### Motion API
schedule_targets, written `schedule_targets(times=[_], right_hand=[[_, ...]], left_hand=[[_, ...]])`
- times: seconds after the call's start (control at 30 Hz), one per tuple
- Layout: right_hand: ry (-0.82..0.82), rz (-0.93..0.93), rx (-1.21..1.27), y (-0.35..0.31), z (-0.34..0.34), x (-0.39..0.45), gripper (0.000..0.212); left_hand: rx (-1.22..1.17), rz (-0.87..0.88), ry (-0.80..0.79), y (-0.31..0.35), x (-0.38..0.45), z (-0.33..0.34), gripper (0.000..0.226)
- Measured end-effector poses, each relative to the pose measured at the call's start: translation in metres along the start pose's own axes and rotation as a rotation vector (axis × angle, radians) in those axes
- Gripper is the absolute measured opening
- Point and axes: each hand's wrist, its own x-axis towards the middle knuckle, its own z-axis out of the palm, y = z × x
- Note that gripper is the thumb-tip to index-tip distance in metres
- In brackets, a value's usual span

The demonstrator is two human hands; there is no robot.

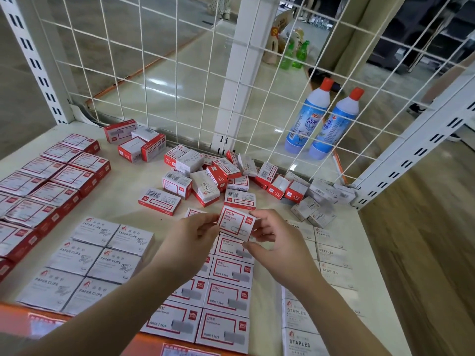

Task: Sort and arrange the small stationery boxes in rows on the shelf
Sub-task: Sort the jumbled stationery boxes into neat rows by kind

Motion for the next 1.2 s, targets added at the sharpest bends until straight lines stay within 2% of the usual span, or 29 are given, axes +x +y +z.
schedule_targets(times=[0.27,0.7,0.8,0.93,1.07,1.2], right_hand=[[-0.058,-0.013,-0.028,-0.011,0.007,0.005,0.042],[-0.152,-0.04,-0.079,-0.059,0.044,0.048,0.023],[-0.153,-0.057,-0.091,-0.072,0.056,0.066,0.019],[-0.126,-0.113,-0.112,-0.093,0.073,0.093,0.024],[-0.117,-0.105,-0.137,-0.109,0.093,0.119,0.033],[-0.107,-0.116,-0.16,-0.119,0.118,0.144,0.023]], left_hand=[[0.076,0.0,0.02,-0.005,-0.004,-0.016,0.028],[0.569,0.07,0.156,-0.031,0.001,-0.106,0.032],[0.629,0.034,0.221,-0.043,0.01,-0.134,0.034],[0.726,0.002,0.273,-0.064,0.023,-0.162,0.037],[0.817,-0.051,0.27,-0.077,0.033,-0.181,0.044],[0.88,-0.094,0.2,-0.084,0.047,-0.193,0.055]])
